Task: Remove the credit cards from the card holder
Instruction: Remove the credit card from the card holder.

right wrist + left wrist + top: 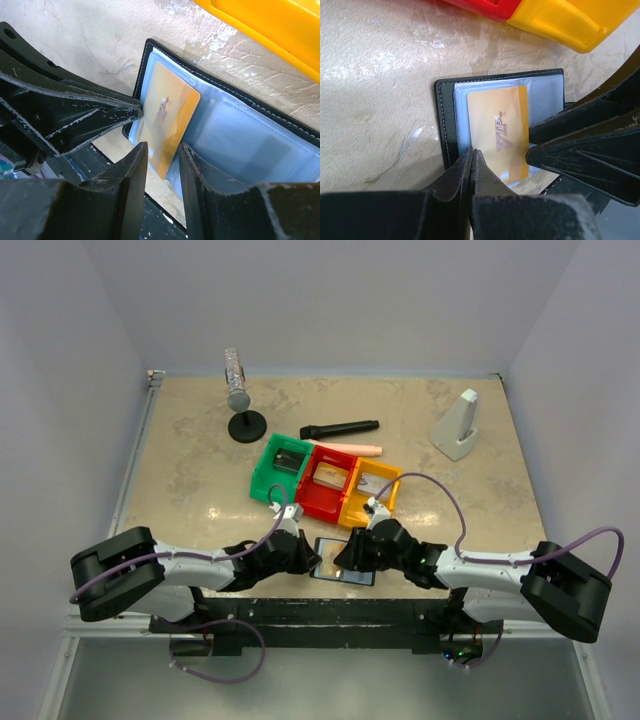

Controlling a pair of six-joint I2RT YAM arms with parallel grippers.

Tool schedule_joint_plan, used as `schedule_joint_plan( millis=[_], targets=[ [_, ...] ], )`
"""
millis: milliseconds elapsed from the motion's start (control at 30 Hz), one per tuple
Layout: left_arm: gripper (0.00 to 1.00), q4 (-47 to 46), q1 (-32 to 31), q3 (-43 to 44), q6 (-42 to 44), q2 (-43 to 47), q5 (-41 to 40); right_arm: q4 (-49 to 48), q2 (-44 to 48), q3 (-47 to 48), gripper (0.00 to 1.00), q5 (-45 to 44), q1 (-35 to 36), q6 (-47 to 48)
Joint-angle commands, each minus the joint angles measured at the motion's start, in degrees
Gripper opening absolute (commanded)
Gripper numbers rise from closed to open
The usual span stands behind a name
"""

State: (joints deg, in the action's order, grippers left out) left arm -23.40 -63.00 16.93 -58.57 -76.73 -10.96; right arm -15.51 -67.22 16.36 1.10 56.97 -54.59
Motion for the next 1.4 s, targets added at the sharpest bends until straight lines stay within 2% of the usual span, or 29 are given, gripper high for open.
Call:
schedule_joint_plan(
  millis=[0, 333, 800, 1000, 1367],
  targets=[
    [0.00, 5.73, 0.07, -2.43, 0.12, -0.96, -1.43, -4.44, 0.25, 0.69, 0.36, 0.65, -0.19, 0.10],
    [0.00, 4.68, 0.07, -2.69, 0.29, -1.76, -0.55, -8.83, -2.47, 0.34, 0.39, 2.41, -0.63, -1.22],
    [0.00, 3.27, 0.07, -2.69, 0.47, -2.99, 0.15, -15.16, -3.44, -0.10, 0.31, 5.84, -0.72, -0.26],
    [0.00, 3.10, 0.07, -2.78, 0.47, -3.08, 0.24, -17.62, -3.97, -0.19, 0.36, 7.68, -0.72, -0.17],
    [0.00, 2.83, 0.07, -2.69, 0.56, -3.16, 0.33, -21.05, -5.37, 0.34, 0.37, 11.90, -0.72, 0.36]
  ],
)
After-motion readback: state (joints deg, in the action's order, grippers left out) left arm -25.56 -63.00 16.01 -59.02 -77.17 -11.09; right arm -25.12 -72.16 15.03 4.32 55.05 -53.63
